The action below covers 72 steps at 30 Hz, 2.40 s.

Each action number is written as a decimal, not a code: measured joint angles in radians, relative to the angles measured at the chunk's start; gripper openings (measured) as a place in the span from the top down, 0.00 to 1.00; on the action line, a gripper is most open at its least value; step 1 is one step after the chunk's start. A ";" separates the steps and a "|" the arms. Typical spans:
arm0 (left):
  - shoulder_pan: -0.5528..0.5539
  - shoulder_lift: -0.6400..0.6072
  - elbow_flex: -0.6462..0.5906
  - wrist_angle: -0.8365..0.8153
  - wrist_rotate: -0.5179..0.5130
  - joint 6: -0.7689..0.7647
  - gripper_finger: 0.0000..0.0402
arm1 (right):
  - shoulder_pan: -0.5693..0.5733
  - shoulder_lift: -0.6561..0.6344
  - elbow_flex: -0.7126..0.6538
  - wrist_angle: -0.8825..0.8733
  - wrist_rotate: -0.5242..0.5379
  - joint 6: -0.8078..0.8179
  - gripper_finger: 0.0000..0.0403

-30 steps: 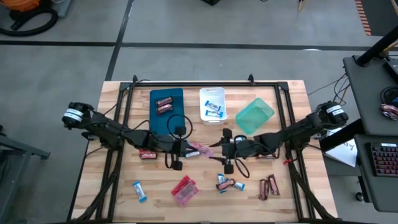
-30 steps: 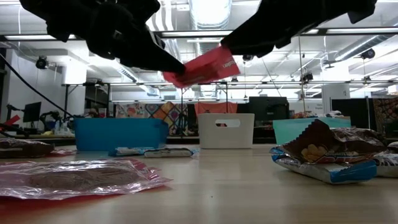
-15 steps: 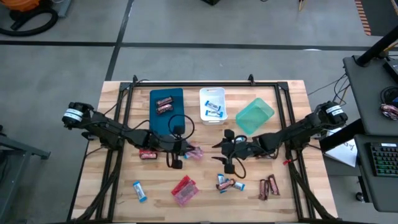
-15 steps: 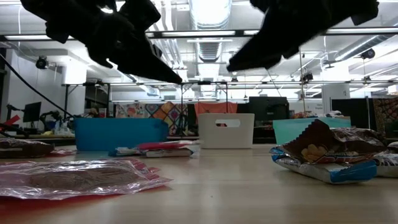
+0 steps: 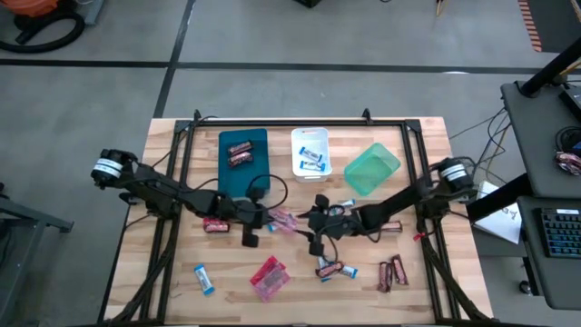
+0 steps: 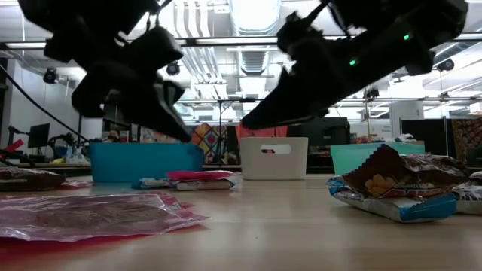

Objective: Sort candy
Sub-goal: Put the red candy into the green bin

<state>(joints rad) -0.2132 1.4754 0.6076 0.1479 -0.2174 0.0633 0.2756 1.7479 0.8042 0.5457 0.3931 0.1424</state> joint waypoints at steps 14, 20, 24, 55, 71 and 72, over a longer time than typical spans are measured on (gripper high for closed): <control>0.012 0.115 -0.097 0.223 -0.035 -0.050 1.00 | -0.016 0.190 0.196 -0.026 0.054 0.052 0.48; 0.012 0.118 -0.100 0.223 -0.035 -0.057 1.00 | -0.028 0.226 0.239 -0.098 0.054 0.086 0.48; 0.012 0.059 -0.101 0.193 -0.038 -0.048 1.00 | -0.036 0.259 0.273 -0.101 0.056 0.084 0.48; 0.011 -0.252 -0.135 0.118 -0.035 0.033 1.00 | -0.123 0.185 0.320 -0.310 -0.150 0.048 0.72; 0.011 -0.293 -0.116 0.118 -0.035 0.093 1.00 | -0.247 0.200 0.336 -0.399 -0.183 -0.214 0.44; 0.011 -0.296 -0.116 0.120 -0.035 0.099 1.00 | -0.249 0.203 0.339 -0.399 -0.185 -0.214 0.44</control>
<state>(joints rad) -0.2020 1.1789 0.4911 0.2677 -0.2520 0.1618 0.0264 1.9509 1.1431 0.1468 0.2083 -0.0713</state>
